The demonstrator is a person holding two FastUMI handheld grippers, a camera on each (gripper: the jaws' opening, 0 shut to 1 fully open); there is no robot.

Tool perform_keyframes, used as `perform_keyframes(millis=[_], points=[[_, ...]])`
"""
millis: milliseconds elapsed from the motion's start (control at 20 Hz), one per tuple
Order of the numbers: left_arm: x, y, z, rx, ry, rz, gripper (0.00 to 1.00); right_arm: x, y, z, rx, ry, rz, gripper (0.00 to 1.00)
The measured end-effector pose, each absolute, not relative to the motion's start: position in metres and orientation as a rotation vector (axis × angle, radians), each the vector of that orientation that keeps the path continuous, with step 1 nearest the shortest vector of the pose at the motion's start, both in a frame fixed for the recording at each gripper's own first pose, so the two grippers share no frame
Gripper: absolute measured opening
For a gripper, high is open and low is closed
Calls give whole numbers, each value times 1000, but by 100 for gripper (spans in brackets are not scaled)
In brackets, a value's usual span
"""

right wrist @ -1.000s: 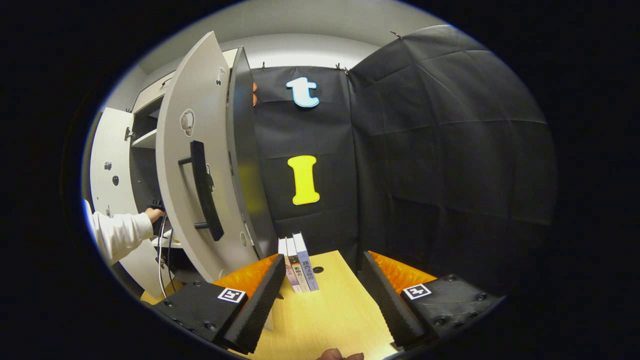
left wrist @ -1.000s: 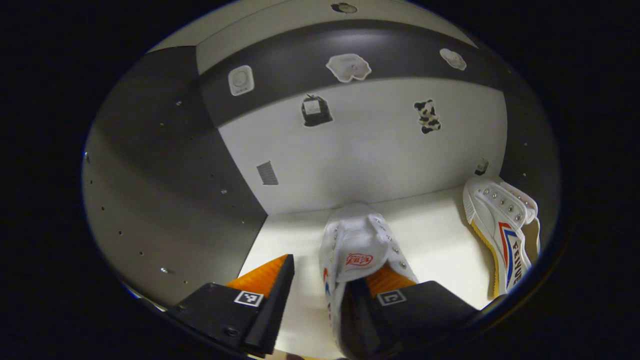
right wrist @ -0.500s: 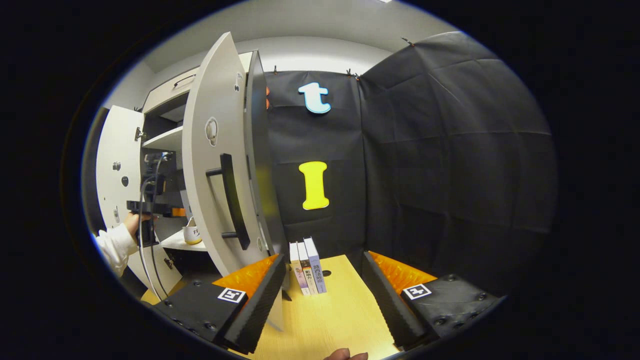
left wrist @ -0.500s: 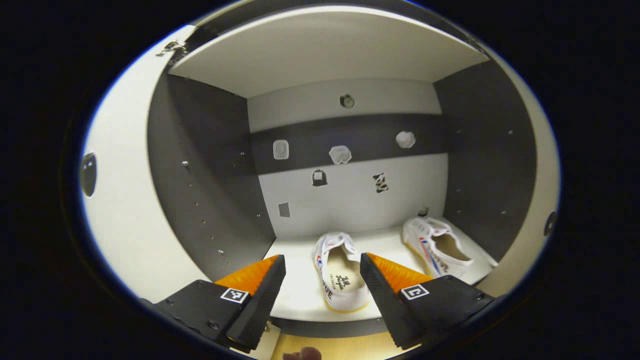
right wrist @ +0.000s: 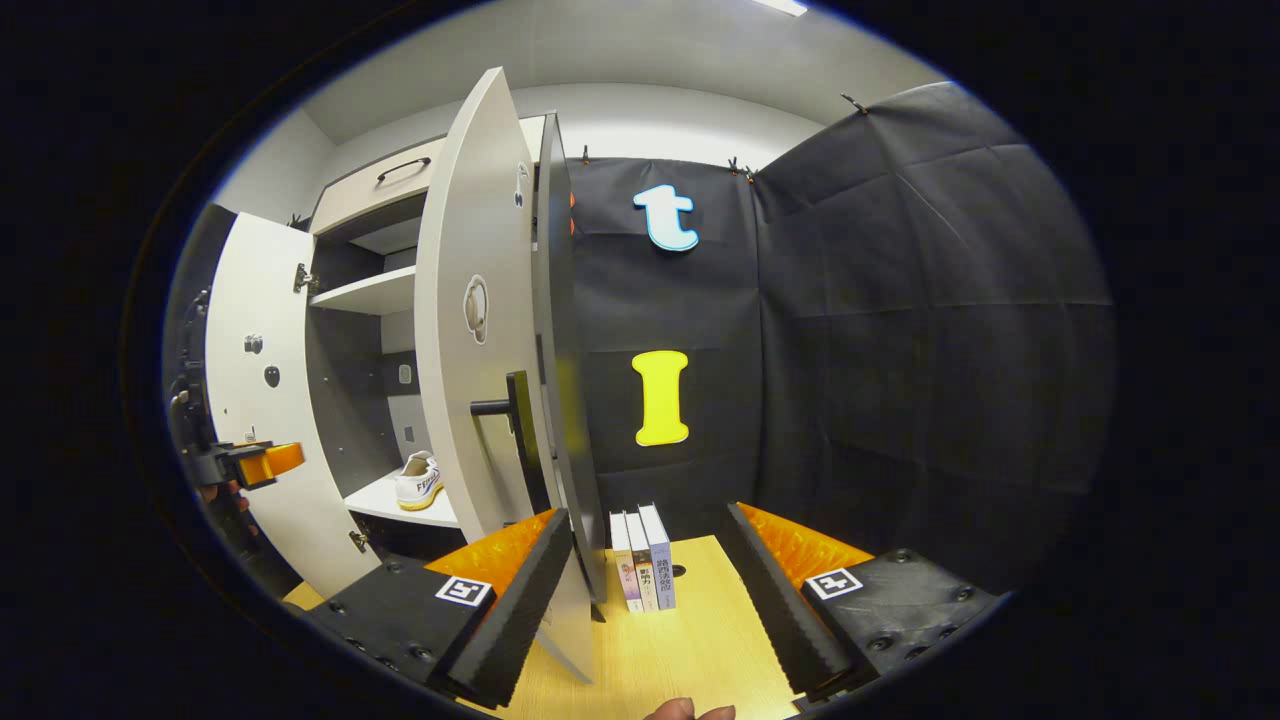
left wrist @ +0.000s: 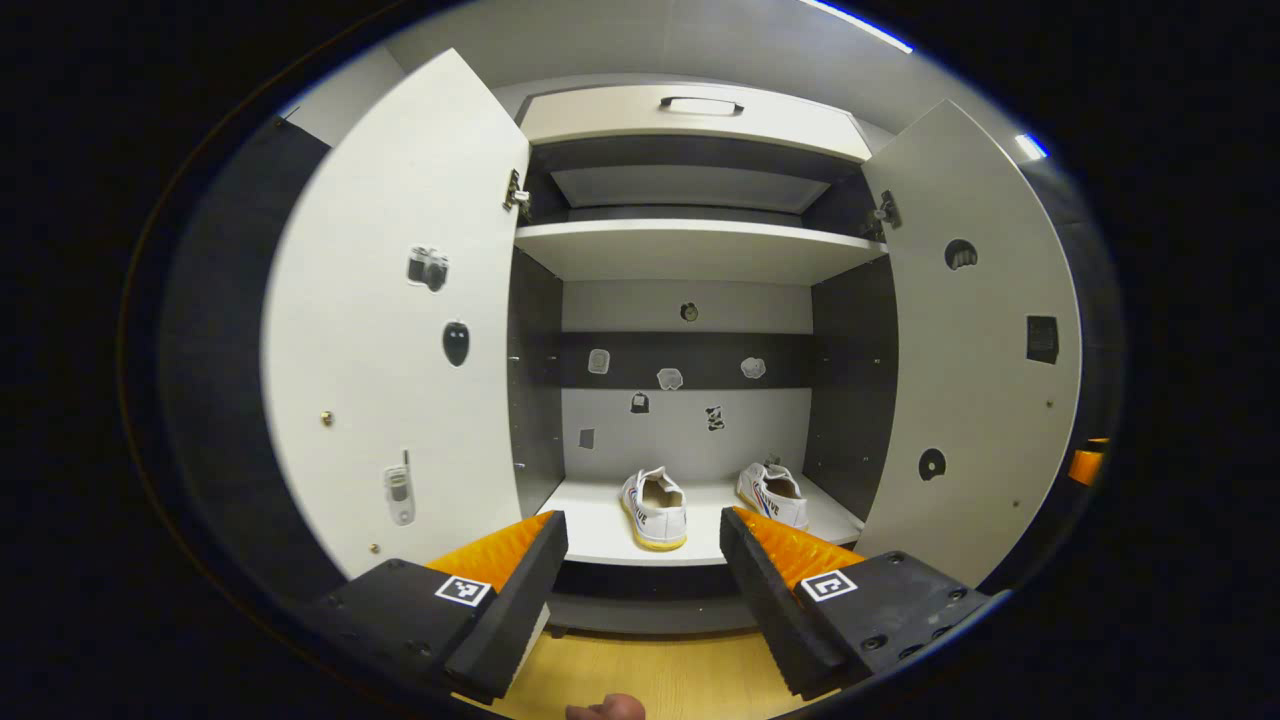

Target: Grab one shoe with the right hand and put it into the shoe cabinet, grab the other shoe with the left hand and put it into the shoe cabinet; then close the right door with the right hand and the left door with the left hand.

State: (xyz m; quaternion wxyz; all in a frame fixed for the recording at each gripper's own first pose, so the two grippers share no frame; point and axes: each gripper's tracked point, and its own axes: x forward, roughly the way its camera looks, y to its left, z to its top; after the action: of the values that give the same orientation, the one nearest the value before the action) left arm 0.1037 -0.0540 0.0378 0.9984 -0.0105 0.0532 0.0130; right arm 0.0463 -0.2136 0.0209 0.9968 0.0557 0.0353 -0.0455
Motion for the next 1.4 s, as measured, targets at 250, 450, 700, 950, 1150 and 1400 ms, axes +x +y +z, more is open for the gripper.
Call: perform_keyframes(millis=[250,450,700,950,1150,1400], points=[[53,-40,26,-61,149,7,96,67,-219,32,104,53,-119,98],[37,-23,22,-30,159,26,96,83,-219,37,81,35,-125,98],[23,-13,20,-22,160,12,96,88,-205,36,106,36,-116,92],[15,2,13,0,172,9,96,84,-187,38,69,13,-137,96],[8,17,15,-9,172,16,96,81,-165,38,84,10,-125,96],[1,38,14,-8,169,40,96,85,-105,37,91,10,-14,96]])
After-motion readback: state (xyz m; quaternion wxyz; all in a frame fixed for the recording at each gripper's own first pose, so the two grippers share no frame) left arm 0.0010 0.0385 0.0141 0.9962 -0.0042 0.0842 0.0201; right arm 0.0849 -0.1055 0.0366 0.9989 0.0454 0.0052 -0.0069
